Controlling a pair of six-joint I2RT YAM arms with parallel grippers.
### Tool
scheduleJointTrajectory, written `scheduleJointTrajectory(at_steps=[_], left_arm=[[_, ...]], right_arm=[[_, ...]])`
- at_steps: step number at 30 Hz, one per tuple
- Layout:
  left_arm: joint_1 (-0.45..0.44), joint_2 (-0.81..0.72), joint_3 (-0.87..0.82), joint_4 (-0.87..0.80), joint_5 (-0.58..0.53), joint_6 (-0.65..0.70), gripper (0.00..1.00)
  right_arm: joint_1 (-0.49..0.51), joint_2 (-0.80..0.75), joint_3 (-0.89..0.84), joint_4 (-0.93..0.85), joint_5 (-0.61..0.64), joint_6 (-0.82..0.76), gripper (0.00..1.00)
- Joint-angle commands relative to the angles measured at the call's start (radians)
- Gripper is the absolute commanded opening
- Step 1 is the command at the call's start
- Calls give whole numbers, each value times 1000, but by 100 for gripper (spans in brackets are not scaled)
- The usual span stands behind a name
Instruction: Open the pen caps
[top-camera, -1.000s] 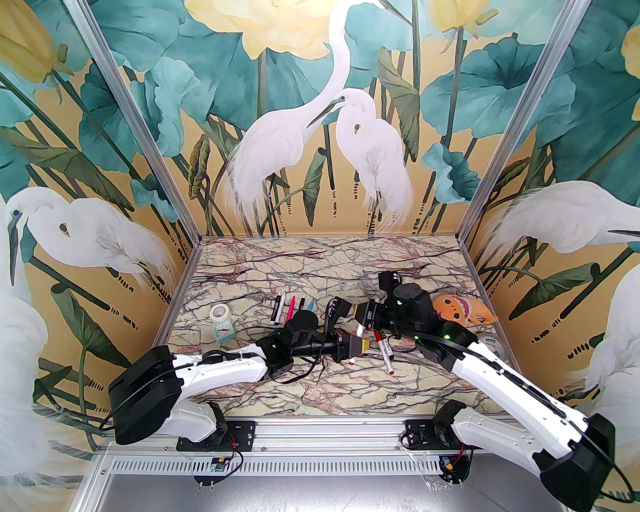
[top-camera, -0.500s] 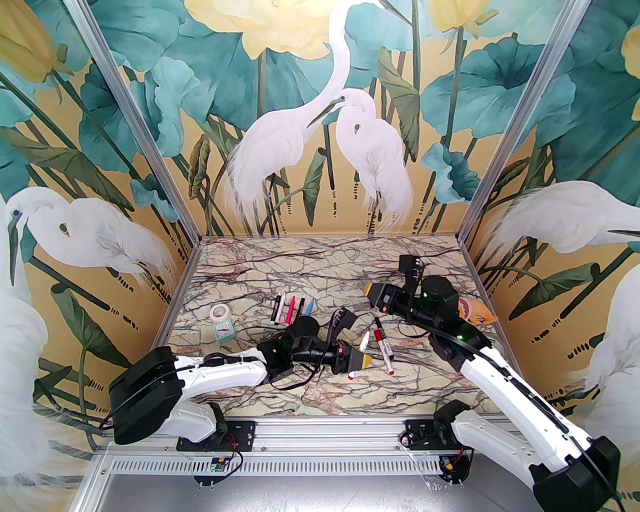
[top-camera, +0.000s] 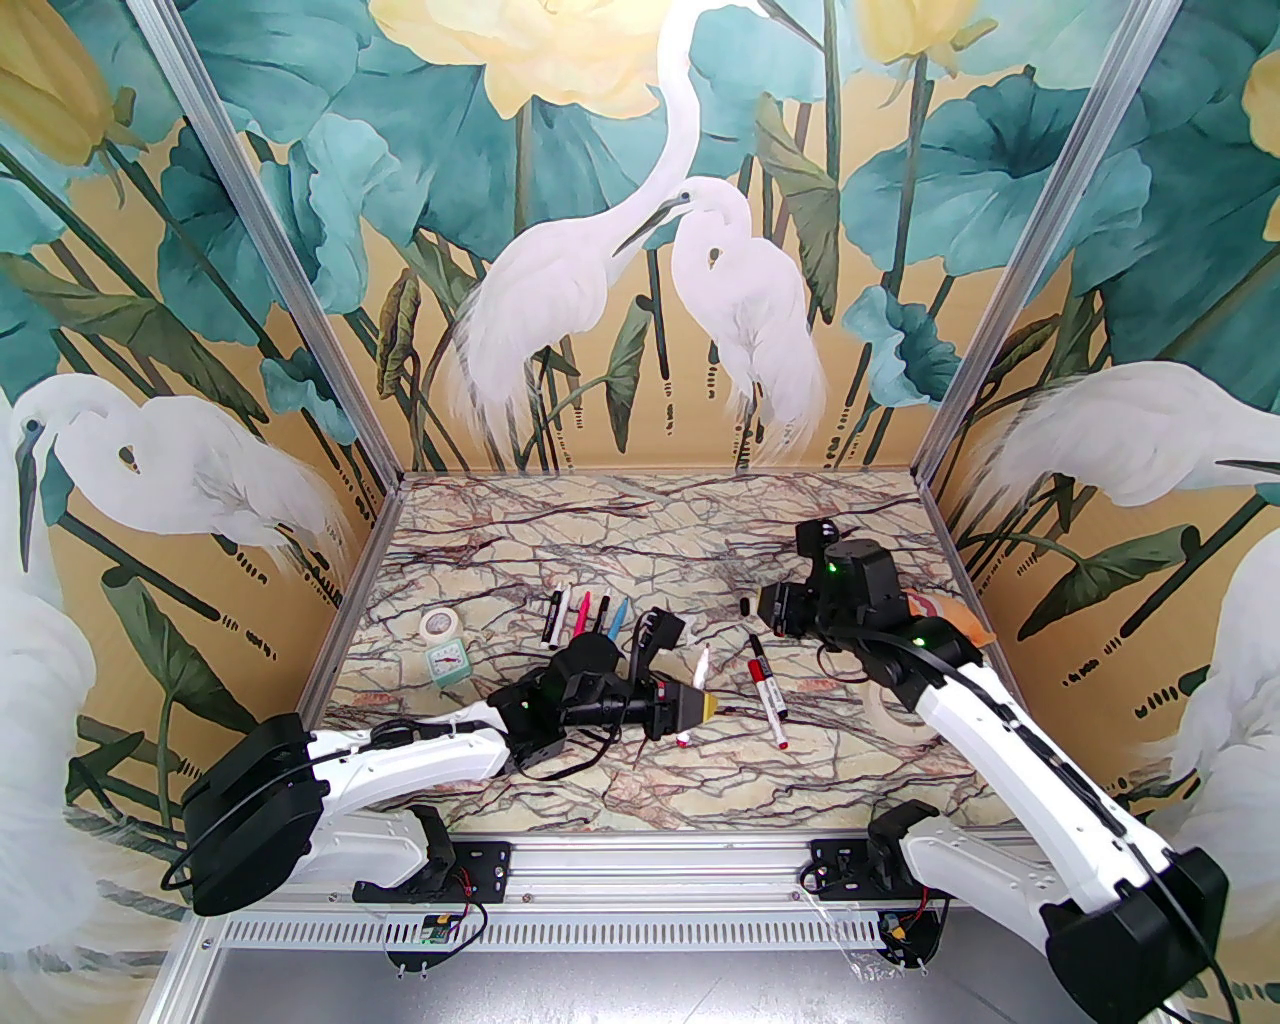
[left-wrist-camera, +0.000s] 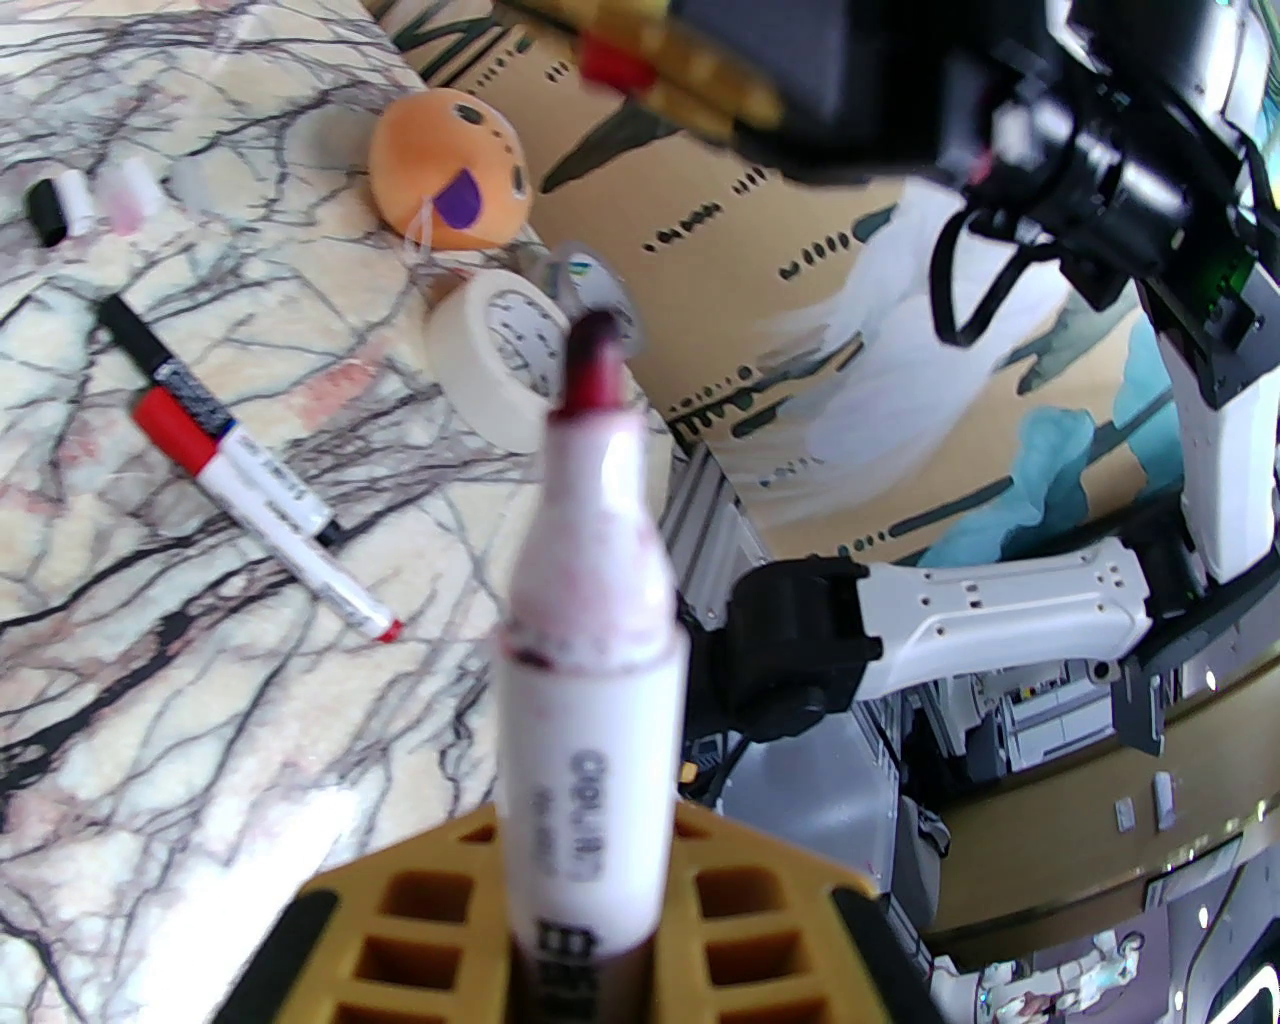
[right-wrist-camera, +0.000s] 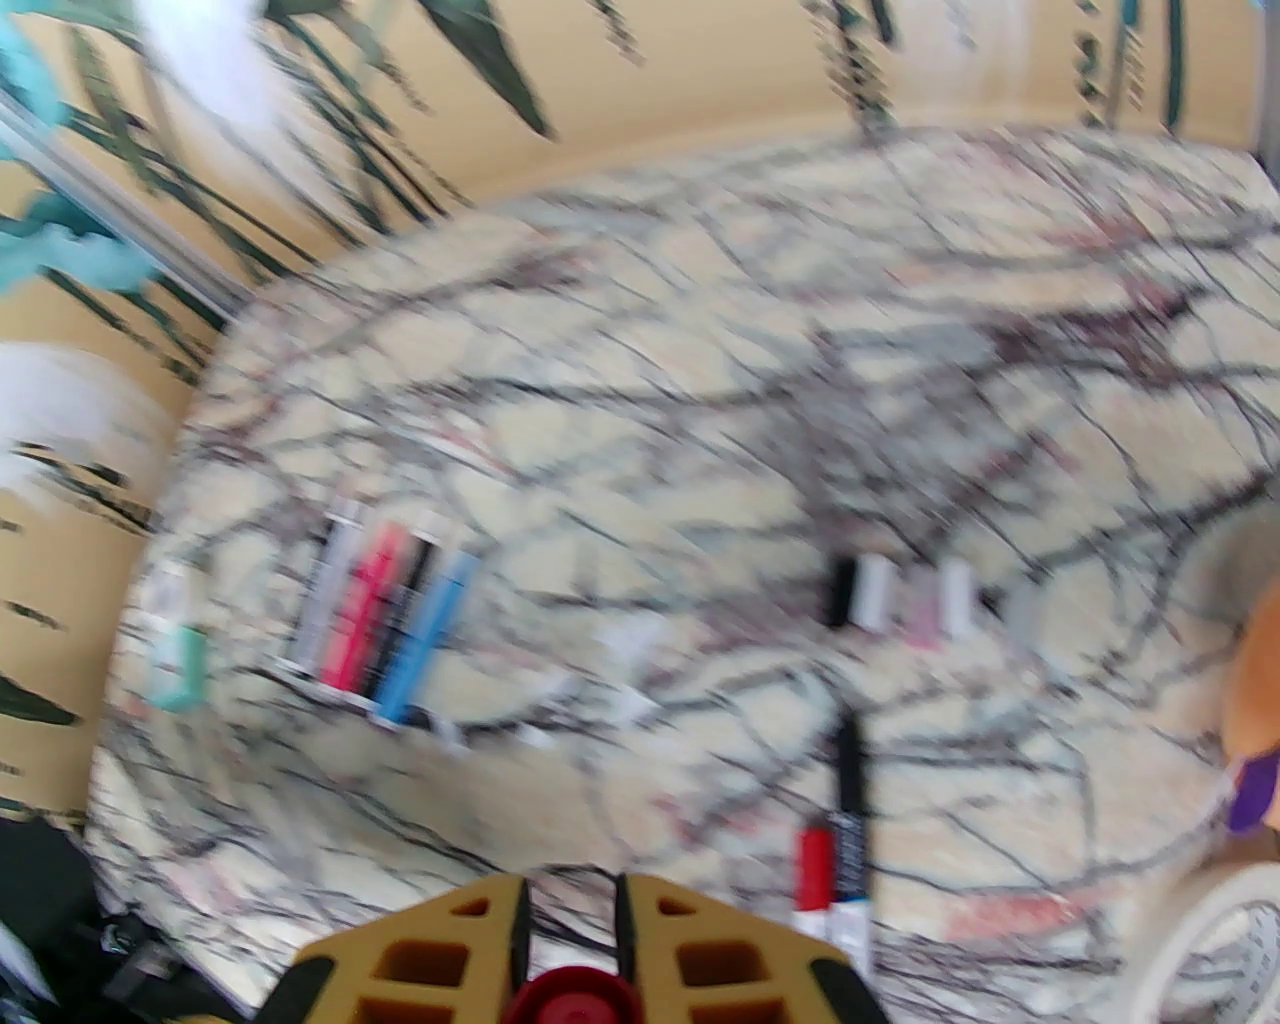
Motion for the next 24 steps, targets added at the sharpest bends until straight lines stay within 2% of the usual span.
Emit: scheduleJointTrajectory(at_steps=[1, 14, 24], left_arm=[[22, -45, -16, -45, -26, 23, 6], [58, -70, -29, -122, -35, 58, 6], [69, -49, -36, -124, -37, 66, 7]], right_arm=[[-44, 55, 14, -85, 58, -90, 16], [-244, 379, 122, -20, 56, -235, 15], [-276, 624, 252, -38, 100, -301, 15]])
